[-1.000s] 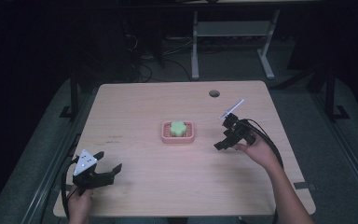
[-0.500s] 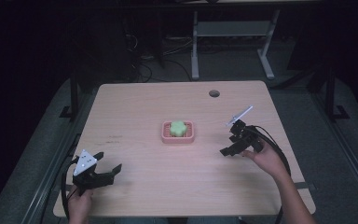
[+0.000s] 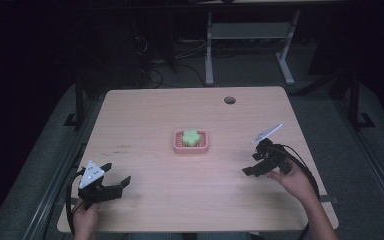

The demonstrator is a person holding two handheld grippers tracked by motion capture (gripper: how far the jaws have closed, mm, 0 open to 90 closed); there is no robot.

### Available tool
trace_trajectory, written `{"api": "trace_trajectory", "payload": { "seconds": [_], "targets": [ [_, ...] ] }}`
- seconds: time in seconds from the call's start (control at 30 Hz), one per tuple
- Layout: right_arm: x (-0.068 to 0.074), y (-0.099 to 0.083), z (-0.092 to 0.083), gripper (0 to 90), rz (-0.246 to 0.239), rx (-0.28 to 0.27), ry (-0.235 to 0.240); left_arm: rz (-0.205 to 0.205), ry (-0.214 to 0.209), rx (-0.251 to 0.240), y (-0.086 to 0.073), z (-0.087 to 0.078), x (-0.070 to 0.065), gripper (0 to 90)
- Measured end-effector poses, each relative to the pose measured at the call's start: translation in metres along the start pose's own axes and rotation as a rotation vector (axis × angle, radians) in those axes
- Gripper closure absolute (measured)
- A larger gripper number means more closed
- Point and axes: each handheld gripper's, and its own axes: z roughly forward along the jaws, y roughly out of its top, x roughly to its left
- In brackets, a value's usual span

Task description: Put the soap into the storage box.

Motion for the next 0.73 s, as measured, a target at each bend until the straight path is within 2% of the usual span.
{"api": "trace_trajectory", "payload": {
  "seconds": [0.3,0.47,0.63,0.73],
  "targets": [
    [0.005,-0.029,-0.001,24.8,0.02,-0.013,0.002,0.009,0.001,0.012,-0.001,0.001,-0.001,14.2],
    [0.008,-0.042,-0.005,24.7,0.029,-0.04,-0.002,0.01,-0.002,0.014,-0.001,0.002,-0.001,14.2],
    [0.016,-0.052,-0.008,23.8,0.033,-0.074,-0.035,0.006,-0.006,0.018,0.0,0.004,-0.002,14.2],
    [0.024,-0.061,-0.01,23.8,0.014,-0.134,-0.104,0.0,-0.016,0.015,0.0,0.006,-0.002,14.2]
  ]
}}
